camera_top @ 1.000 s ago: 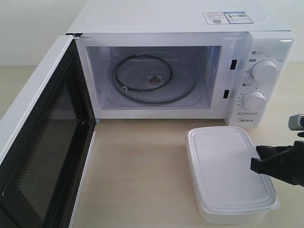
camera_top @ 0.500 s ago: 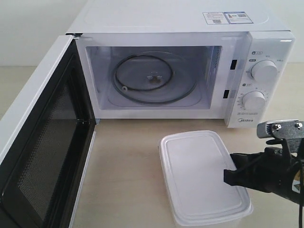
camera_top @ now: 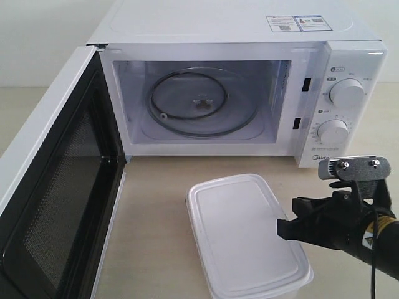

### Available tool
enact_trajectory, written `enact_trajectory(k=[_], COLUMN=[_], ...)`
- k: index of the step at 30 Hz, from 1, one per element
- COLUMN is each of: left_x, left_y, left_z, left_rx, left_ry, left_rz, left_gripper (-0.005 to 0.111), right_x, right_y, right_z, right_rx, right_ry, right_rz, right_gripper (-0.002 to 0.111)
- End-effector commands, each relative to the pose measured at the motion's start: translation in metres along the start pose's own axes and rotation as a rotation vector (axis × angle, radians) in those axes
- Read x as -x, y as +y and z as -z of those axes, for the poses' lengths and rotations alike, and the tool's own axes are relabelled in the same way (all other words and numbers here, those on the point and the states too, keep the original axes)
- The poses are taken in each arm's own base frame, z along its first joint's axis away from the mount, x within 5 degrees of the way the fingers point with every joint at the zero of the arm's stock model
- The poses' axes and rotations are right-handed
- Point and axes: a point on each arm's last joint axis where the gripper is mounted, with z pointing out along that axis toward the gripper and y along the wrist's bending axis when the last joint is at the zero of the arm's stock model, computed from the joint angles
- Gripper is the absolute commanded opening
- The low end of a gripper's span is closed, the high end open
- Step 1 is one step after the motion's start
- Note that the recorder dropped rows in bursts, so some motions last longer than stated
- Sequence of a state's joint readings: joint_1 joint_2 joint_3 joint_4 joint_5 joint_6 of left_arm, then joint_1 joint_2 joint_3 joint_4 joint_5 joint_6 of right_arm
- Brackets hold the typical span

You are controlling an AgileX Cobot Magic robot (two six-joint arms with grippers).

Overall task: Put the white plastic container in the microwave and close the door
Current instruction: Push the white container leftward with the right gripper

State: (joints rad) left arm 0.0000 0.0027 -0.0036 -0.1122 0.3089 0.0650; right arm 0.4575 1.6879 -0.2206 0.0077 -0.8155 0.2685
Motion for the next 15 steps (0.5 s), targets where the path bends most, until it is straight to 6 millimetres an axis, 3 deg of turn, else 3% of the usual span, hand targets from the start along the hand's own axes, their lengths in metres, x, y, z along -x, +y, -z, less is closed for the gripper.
enact_trajectory(k=[1,8,15], left_x=[-0.001,-0.001,-0.001], left_y=[0.000,0.000,0.000], left_z=[0.000,0.000,0.000], left_rx=[-0.006,-0.006,-0.006], left_ry=[-0.002,-0.002,-0.002], left_rz=[0.002,0.002,0.002], left_gripper=[0.004,0.004,0.004], right_x=[0.003,0.017,0.027], right_y=[-0.010,-0.010,-0.018], right_z=[0.001,0.002,0.006], right_rx=[-0.109,-0.113,-0.208], right_ry=[-0.031,-0.187,-0.295], right_rz=[-0.026,-0.082,-0.017], right_gripper=[0.000,0.000,0.000])
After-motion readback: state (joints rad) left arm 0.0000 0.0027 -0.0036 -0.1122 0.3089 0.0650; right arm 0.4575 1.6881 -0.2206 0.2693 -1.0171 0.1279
